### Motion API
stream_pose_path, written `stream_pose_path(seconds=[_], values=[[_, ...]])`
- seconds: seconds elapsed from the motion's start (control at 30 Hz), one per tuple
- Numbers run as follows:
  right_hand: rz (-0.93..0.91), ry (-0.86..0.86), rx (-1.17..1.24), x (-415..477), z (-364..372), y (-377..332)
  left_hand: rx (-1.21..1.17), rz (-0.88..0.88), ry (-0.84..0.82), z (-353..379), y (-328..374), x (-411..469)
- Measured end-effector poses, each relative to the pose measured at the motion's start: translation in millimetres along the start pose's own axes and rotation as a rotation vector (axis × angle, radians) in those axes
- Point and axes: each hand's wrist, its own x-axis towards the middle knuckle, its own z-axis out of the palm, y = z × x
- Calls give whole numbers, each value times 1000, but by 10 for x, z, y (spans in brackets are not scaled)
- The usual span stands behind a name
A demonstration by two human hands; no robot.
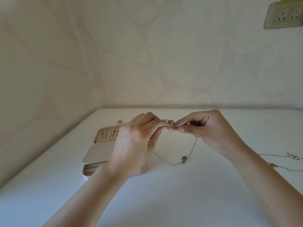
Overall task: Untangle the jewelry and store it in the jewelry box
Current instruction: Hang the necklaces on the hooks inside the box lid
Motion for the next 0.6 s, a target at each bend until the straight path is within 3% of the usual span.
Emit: stream_pose_path(seconds=[0.6], values=[[59, -61, -23, -16, -11, -56, -6, 52, -130, -2, 33, -6]])
